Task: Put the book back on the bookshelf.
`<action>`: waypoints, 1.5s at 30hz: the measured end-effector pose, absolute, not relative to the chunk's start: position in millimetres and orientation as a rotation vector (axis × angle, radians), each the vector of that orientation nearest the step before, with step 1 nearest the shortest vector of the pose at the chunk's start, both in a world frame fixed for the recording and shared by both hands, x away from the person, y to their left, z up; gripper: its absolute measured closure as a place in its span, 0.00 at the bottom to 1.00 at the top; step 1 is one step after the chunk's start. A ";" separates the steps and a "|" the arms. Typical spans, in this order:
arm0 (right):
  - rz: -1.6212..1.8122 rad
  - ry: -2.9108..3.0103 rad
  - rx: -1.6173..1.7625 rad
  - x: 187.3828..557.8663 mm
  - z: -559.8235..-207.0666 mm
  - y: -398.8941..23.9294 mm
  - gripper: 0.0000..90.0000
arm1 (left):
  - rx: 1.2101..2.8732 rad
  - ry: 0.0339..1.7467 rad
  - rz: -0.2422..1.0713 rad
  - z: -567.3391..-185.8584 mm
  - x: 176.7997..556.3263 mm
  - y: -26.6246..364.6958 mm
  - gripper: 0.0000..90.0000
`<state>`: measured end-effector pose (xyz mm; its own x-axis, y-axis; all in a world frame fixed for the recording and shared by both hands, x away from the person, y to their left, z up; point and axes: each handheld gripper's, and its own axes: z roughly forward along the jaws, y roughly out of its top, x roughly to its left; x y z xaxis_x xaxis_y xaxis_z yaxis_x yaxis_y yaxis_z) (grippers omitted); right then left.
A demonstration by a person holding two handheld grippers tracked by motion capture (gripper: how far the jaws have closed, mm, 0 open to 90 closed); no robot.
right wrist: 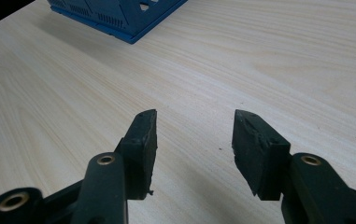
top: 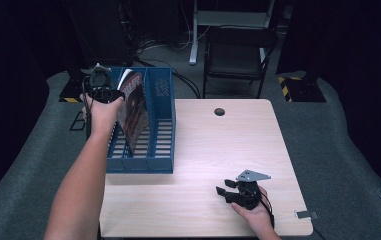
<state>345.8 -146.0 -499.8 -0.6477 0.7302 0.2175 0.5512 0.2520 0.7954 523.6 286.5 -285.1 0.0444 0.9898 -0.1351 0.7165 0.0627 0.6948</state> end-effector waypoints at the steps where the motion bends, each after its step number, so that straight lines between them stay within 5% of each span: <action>1: 1.348 2.323 1.213 345.6 -499.7 -146.1 0.56 | 1.705 1.726 0.562 -285.1 523.2 287.2 0.66; 16: 1.339 2.332 1.202 346.7 -501.6 -145.1 0.56 | 1.725 1.708 0.522 -287.8 518.9 287.0 0.53; 45: 1.326 2.344 1.233 348.9 -506.5 -142.9 0.54 | 1.693 1.611 0.515 -244.9 492.6 300.6 0.52</action>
<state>348.9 -142.9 -506.5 -0.6401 0.7336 0.2283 0.5735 0.2584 0.7774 492.6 300.6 -244.9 0.1344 0.9717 -0.1943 0.6785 0.0527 0.7327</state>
